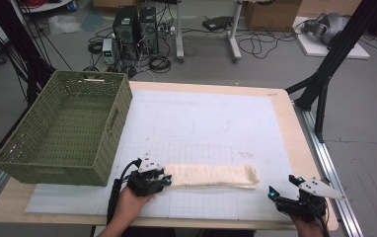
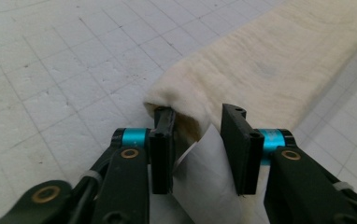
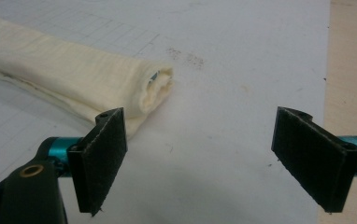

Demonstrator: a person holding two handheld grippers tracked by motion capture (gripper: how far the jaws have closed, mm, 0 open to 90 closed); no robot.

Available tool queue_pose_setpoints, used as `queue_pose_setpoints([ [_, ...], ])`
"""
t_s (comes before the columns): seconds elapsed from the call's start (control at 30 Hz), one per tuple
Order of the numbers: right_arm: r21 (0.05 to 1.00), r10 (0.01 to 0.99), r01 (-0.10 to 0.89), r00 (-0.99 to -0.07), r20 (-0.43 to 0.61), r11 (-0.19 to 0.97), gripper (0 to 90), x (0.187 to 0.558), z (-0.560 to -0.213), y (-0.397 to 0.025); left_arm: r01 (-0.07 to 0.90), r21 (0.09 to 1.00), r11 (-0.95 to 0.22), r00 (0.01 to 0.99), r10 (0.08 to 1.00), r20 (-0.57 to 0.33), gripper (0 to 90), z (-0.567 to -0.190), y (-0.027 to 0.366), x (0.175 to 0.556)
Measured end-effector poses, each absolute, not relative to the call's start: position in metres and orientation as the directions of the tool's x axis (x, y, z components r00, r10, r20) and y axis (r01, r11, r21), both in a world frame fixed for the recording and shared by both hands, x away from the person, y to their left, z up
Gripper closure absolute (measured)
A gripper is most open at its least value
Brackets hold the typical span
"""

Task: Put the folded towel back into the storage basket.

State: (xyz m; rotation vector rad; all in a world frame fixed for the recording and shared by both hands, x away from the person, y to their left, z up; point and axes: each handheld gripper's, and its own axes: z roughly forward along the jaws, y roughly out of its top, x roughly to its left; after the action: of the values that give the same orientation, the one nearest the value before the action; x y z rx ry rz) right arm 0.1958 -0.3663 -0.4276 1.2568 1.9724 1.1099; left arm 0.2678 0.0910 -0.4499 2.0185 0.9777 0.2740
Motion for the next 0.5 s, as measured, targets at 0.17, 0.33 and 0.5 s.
queue_pose_setpoints([
  [0.17,0.859,0.914,0.462,-0.405,-0.019,0.223,17.1,0.196,-0.428,-0.367,0.562,0.766,-0.311,0.674,0.709,-0.207,80.9,-0.450,0.092,0.270],
  [0.33,0.853,0.912,0.477,-0.411,0.001,0.214,18.5,0.196,-0.428,-0.367,0.565,0.766,-0.307,0.677,0.703,-0.217,81.5,-0.449,0.093,0.272],
  [0.5,0.868,0.912,0.461,-0.410,0.024,0.185,19.1,0.201,-0.425,-0.356,0.559,0.779,-0.284,0.673,0.704,-0.227,81.3,-0.448,0.096,0.273],
])
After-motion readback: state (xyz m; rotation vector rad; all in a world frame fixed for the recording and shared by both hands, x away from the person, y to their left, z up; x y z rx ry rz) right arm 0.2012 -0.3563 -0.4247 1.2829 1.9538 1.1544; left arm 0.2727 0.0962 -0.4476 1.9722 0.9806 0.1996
